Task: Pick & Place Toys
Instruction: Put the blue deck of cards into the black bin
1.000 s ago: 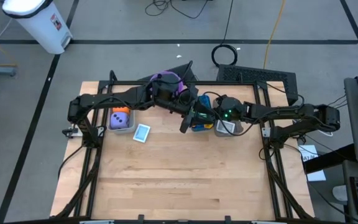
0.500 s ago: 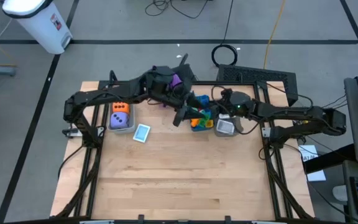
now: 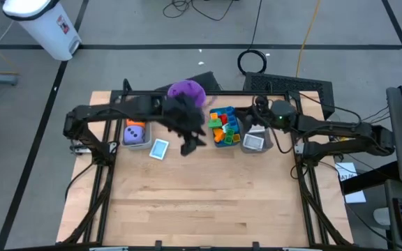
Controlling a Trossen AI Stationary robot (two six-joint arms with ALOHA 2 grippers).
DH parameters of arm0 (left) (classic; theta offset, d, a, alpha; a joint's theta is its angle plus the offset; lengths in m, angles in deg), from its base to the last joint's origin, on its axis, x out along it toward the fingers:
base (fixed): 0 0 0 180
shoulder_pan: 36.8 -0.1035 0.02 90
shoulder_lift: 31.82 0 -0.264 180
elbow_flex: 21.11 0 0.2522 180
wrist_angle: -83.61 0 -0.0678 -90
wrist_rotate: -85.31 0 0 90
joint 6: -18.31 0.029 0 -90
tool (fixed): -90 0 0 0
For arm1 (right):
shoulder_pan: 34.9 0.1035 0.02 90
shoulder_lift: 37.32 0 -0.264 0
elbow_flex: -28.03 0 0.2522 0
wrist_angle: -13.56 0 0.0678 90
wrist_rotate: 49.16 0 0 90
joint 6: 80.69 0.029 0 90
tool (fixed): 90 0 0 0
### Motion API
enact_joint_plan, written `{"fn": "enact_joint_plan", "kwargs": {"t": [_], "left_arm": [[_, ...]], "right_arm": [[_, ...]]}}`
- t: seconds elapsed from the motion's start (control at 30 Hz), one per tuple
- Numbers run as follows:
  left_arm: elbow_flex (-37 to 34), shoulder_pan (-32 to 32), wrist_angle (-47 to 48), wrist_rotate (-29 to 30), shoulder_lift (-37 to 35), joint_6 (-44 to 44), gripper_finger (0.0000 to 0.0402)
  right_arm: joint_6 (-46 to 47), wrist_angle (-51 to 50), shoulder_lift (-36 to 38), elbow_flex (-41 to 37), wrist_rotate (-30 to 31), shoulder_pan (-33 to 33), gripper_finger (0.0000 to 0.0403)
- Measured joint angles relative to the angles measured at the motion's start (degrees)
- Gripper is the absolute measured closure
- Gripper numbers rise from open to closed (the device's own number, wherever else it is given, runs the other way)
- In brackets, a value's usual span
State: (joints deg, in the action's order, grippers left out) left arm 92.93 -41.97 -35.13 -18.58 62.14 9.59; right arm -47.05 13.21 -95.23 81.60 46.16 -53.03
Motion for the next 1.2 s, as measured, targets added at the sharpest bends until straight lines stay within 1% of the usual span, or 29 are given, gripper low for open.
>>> {"fn": "enact_joint_plan", "kwargs": {"t": [0.03, 0.13, 0.27, 0.37, 0.47, 0.53, 0.63, 0.8, 0.9, 1.03, 1.2], "left_arm": [[-2.02, 0.64, -0.31, 0.02, 0.06, -0.26, 0.0186], [-7.72, 1.93, -1.08, 0.49, 0.16, -2.19, 0.0186], [-14.91, 2.10, 0.55, 2.05, 0.10, -5.19, 0.0186], [-18.41, 1.73, 5.00, 6.98, 0.15, -9.72, 0.0186], [-20.55, 1.03, 11.71, 14.38, 0.11, -17.47, 0.0186], [-21.78, 0.92, 15.83, 17.44, 0.11, -23.03, 0.0186], [-24.84, 1.42, 17.27, 17.76, 0.06, -29.87, 0.0186], [-30.62, 2.97, 15.57, 16.75, 0.08, -36.90, 0.0186], [-32.65, 3.34, 15.78, 18.95, 0.09, -41.37, 0.0186], [-34.60, 3.13, 15.52, 20.20, 0.08, -42.84, 0.0186], [-37.53, 2.15, 11.91, 20.11, 0.13, -42.96, 0.0186]], "right_arm": [[-0.04, 0.12, 0.26, 0.00, -1.00, 0.10, 0.0275], [1.03, -0.19, 0.75, 0.00, -1.15, 0.86, 0.0276], [1.13, 0.09, 0.85, 0.00, -1.13, 2.68, 0.0277], [1.18, -0.04, 0.81, 0.00, -1.09, 4.00, 0.0277], [1.08, -0.09, 0.81, 0.00, -1.04, 4.90, 0.0277], [1.06, -0.15, 0.81, 0.00, -1.04, 5.18, 0.0277], [1.06, -0.30, 0.81, 0.00, -0.95, 5.18, 0.0278], [1.06, -0.30, 0.81, 0.00, -0.93, 5.12, 0.0278], [1.06, -0.33, 0.81, 0.00, -0.93, 5.12, 0.0278], [1.06, -0.35, 0.81, 0.00, -0.91, 5.12, 0.0278], [1.26, -0.37, 0.81, 0.00, -0.91, 5.12, 0.0278]]}}
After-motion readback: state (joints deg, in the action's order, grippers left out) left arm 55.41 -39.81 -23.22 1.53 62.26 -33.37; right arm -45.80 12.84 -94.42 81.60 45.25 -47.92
